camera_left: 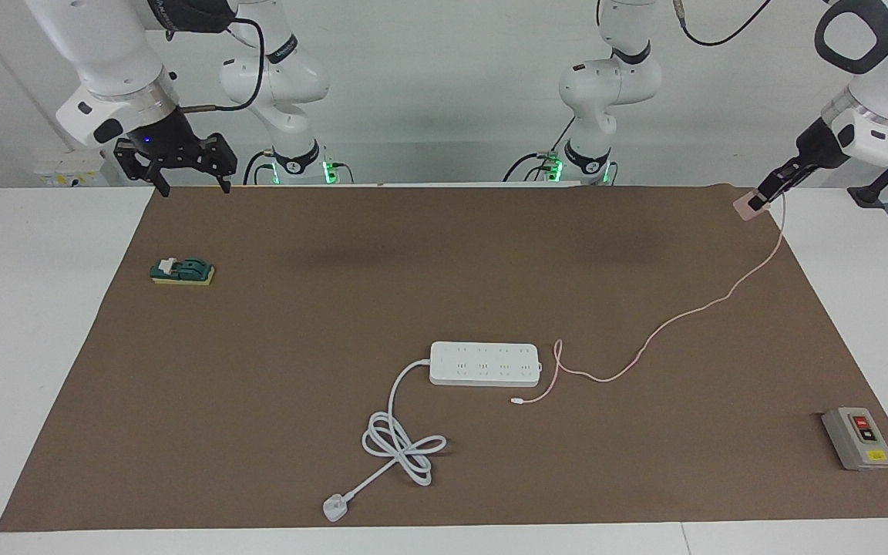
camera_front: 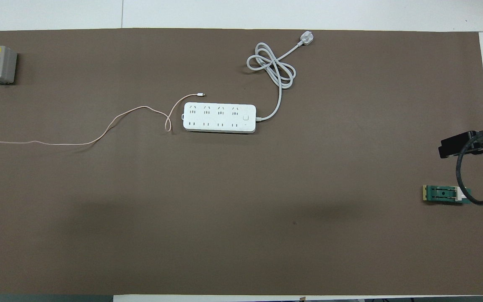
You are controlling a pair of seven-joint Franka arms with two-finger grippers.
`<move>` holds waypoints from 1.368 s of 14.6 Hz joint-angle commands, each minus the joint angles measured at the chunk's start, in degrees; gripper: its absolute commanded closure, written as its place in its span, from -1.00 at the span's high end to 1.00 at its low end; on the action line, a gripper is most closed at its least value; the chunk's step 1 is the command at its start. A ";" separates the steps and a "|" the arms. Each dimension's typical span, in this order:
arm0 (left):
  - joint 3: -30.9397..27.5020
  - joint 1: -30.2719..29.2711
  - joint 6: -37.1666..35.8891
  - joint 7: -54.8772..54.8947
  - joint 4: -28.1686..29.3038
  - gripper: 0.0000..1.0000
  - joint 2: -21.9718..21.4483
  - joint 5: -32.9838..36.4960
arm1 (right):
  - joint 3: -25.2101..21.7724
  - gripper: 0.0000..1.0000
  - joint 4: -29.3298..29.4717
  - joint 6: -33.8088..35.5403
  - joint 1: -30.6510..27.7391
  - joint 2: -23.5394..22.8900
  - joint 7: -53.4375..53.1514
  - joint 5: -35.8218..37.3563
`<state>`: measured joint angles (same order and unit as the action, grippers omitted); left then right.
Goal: Plug charger into power strip
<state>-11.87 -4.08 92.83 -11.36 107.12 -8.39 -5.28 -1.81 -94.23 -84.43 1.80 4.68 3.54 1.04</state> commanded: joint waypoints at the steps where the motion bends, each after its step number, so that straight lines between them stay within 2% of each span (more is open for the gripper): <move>1: 1.75 2.75 2.16 -11.00 0.54 -1.00 -0.48 4.31 | 0.93 1.00 -0.34 -0.39 -1.19 0.68 -1.08 0.81; 3: 2.20 7.91 6.30 -26.44 2.64 -1.00 -0.57 4.66 | 0.93 1.00 -0.34 -0.39 -1.19 0.85 -1.08 0.81; 5: 2.37 12.68 7.71 -43.23 1.52 -1.00 1.09 5.01 | 0.93 1.00 -0.43 -0.13 -1.19 1.29 -1.08 0.81; 6: 2.29 15.31 7.45 -47.83 -0.49 -1.00 3.10 5.01 | 0.93 1.00 -0.43 -0.12 -1.27 1.38 -1.08 0.81; 7: 2.37 16.99 7.36 -52.92 -3.12 -1.00 5.82 5.01 | 0.84 1.00 -0.51 -0.21 -1.45 1.38 -1.08 0.81; 10: 2.20 24.19 7.97 -67.25 -12.43 -1.00 17.76 5.10 | 0.84 1.00 -0.51 -0.21 -1.63 1.38 -0.90 0.81; 14: 2.20 31.13 11.84 -78.08 -13.96 -1.00 21.48 5.01 | 0.84 1.00 -0.51 -0.39 -1.36 1.47 -1.08 0.81; 18: 2.20 34.21 14.30 -88.02 -14.22 -1.00 24.30 5.10 | 0.84 1.00 -0.78 -0.39 -1.01 1.56 -0.99 0.72; 20: 2.20 35.89 13.34 -90.57 -18.24 -1.00 27.62 4.93 | 0.93 1.00 -0.69 -0.39 -0.92 1.56 -0.99 0.81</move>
<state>-8.64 29.39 106.93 -98.38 93.72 15.71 -1.23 -1.47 -94.15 -84.43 1.15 5.35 3.35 1.04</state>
